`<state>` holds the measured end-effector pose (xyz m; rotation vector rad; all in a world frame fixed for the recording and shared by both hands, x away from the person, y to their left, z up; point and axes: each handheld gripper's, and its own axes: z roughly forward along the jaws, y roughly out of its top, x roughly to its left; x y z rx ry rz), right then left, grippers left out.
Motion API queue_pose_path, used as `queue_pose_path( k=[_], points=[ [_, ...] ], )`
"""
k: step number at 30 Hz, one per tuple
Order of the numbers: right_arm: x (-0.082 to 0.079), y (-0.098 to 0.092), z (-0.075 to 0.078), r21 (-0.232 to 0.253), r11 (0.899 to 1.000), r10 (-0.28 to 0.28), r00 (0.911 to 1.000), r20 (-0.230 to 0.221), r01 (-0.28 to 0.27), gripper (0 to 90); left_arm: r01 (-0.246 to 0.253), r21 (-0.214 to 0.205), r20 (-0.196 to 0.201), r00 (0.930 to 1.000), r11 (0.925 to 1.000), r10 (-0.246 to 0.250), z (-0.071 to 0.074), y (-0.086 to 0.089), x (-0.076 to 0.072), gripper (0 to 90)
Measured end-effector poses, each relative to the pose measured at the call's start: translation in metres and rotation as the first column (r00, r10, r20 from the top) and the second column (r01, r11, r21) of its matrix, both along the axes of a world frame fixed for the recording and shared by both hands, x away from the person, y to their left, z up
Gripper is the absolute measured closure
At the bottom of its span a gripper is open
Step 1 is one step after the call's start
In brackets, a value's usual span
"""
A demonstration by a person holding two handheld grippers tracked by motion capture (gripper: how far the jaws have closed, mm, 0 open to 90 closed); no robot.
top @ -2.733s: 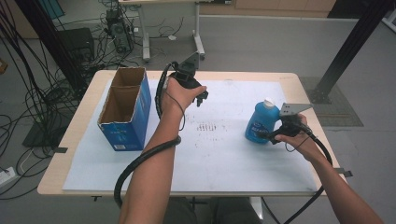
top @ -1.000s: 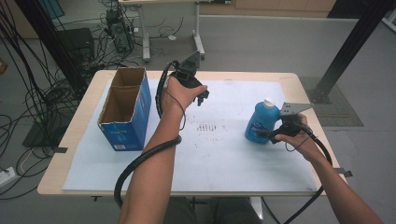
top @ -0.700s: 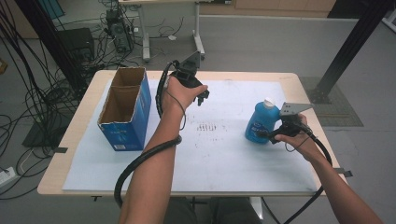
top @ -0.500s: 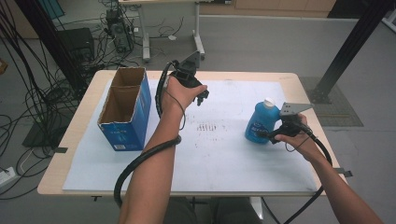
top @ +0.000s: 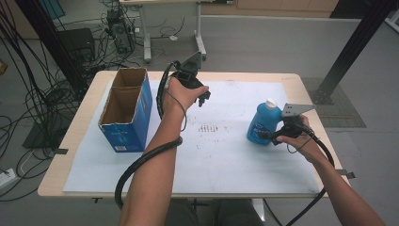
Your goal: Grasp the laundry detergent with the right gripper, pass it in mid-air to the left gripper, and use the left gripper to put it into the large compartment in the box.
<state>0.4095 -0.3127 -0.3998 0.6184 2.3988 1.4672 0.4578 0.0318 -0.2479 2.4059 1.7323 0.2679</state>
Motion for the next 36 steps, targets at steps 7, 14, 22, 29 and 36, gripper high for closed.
queue_pose_path(
  k=[7, 14, 22, 29, 36],
  points=[
    [0.0003, -0.0002, 0.0, 0.003, 1.0, 0.003, 1.0, 0.001, -0.003, 9.6, 0.007, 0.004, -0.005, 1.0, 1.0, -0.007, -0.0011, 0.0004, -0.0003, 5.5],
    [0.0018, -0.0015, 0.001, 0.006, 1.0, 0.006, 1.0, 0.006, -0.006, 20.1, 0.005, 0.003, -0.002, 1.0, 1.0, -0.005, -0.0002, 0.0009, -0.0004, 5.5],
    [0.004, -0.0008, 0.0006, 0.001, 1.0, 0.009, 0.9999, 0.008, -0.009, 29.9, 0.011, 0.006, -0.008, 0.9999, 0.9999, -0.011, -0.0017, 0.0018, -0.001, 5.6],
    [0.0055, 0.0004, -0.0003, 0.0, 1.0, 0.02, 0.9998, 0.006, -0.02, 38.5, 0.012, 0.01, -0.004, 0.9999, 0.9999, -0.012, -0.0007, 0.0015, -0.0012, 5.6],
    [0.0061, 0.0011, -0.0009, -0.002, 1.0, 0.025, 0.9997, 0.002, -0.025, 40.5, 0.015, 0.011, -0.004, 0.9999, 0.9998, -0.015, 0.0, 0.0008, -0.0013, 5.7]
  ],
)
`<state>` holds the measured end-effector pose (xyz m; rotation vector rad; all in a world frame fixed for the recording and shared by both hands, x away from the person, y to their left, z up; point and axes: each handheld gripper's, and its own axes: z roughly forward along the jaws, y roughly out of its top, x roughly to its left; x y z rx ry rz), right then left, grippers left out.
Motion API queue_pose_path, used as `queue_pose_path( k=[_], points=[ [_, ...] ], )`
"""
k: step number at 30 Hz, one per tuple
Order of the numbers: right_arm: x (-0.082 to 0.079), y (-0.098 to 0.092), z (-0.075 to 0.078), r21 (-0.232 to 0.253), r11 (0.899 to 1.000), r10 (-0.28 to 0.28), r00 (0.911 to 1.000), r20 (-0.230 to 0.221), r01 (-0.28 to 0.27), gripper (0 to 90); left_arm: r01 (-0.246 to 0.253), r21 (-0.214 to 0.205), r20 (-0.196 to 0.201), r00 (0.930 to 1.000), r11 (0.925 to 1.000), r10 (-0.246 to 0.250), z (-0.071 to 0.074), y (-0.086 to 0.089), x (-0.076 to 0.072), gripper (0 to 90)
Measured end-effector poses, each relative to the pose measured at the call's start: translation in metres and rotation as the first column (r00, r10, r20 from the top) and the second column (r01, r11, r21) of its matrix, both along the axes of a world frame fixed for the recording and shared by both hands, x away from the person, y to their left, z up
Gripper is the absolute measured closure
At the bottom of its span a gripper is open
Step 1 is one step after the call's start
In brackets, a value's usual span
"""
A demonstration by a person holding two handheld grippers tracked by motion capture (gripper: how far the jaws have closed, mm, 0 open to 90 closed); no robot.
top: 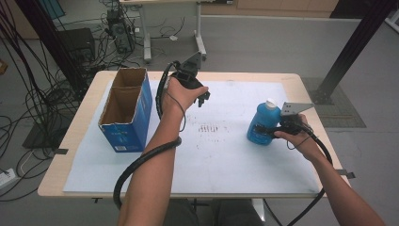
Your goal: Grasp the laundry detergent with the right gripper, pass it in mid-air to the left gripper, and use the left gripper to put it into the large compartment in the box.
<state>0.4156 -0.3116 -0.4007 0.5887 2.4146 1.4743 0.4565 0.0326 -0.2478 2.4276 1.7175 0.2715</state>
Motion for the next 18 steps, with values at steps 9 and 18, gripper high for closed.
queue_pose_path(
  k=[9, 18],
  points=[
    [0.0005, -0.0004, 0.0, 0.003, 1.0, 0.003, 1.0, -0.005, -0.003, 41.2, -0.003, -0.001, 0.006, 1.0, 1.0, 0.003, 0.001, -0.0002, -0.0011, 5.7],
    [0.0008, -0.0005, 0.0003, 0.001, 1.0, 0.005, 0.9999, -0.009, -0.005, 41.7, -0.003, 0.001, 0.002, 1.0, 1.0, 0.003, 0.0002, 0.0009, -0.0015, 5.7]
  ],
)
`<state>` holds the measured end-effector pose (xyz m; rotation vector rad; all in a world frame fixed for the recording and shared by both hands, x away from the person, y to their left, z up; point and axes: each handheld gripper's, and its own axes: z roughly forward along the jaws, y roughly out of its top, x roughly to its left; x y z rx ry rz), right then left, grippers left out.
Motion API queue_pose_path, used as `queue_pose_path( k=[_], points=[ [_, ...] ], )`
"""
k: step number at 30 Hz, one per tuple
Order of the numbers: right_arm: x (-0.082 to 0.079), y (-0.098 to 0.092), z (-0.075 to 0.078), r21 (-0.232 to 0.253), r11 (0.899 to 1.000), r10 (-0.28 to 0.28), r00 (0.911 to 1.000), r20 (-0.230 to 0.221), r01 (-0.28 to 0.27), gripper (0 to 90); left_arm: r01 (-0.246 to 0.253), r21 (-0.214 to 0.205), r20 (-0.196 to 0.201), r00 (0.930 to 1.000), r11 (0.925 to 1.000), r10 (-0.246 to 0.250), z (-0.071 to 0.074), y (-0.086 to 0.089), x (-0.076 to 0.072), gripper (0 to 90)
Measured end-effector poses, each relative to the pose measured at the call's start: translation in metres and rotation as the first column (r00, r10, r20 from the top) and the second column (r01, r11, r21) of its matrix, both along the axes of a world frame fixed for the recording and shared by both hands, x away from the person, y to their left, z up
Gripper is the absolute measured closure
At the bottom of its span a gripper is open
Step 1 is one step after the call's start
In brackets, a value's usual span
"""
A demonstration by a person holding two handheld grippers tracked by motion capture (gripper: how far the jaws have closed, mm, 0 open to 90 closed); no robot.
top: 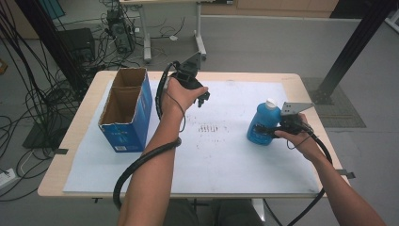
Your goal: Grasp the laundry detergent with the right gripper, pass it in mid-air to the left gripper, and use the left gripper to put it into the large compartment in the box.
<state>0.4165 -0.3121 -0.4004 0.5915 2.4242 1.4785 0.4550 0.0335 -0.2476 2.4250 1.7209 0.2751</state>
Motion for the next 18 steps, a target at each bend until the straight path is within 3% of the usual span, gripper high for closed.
queue_pose_path(
  k=[18],
  points=[
    [0.0003, 0.0, 0.0001, -0.002, 1.0, 0.004, 1.0, 0.003, -0.004, 42.1, 0.004, 0.004, 0.009, 0.9999, 1.0, -0.004, 0.0024, -0.0027, -0.0007, 5.7]
  ],
)
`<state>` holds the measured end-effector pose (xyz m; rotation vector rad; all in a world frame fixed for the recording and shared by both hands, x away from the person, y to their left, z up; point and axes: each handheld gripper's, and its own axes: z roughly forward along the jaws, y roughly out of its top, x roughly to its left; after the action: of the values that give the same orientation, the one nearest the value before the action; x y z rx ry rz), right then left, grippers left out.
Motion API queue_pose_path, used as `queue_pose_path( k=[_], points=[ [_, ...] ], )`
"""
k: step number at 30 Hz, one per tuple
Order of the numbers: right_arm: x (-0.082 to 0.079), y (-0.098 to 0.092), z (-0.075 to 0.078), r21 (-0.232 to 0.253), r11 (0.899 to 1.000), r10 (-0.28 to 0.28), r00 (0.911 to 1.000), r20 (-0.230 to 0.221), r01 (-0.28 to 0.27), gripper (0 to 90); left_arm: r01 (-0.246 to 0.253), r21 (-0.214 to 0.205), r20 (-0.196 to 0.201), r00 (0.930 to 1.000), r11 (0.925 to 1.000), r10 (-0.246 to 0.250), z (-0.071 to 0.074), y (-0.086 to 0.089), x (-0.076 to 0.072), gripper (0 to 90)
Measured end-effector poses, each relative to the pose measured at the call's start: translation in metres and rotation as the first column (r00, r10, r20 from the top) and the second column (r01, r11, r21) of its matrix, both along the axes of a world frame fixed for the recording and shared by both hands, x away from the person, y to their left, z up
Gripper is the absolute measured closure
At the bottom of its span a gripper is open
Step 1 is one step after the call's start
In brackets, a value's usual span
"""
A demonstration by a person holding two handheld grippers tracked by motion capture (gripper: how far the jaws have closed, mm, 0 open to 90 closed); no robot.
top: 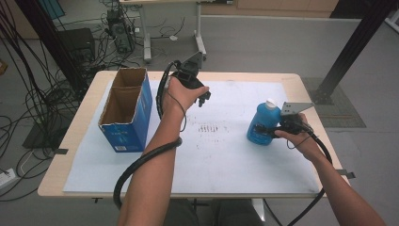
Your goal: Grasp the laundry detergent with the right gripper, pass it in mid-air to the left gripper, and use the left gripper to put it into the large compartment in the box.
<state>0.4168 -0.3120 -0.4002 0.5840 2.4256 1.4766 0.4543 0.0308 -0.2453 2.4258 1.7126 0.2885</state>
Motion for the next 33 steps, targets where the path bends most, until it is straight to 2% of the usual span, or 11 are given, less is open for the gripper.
queue_pose_path(
  k=[33],
  points=[
    [-0.002, 0.0001, -0.0009, 0.002, 1.0, -0.011, 0.9999, 0.013, 0.011, 42.2, -0.003, 0.009, 0.008, 1.0, 1.0, 0.003, 0.0063, 0.0039, -0.0027, 5.7]
  ],
)
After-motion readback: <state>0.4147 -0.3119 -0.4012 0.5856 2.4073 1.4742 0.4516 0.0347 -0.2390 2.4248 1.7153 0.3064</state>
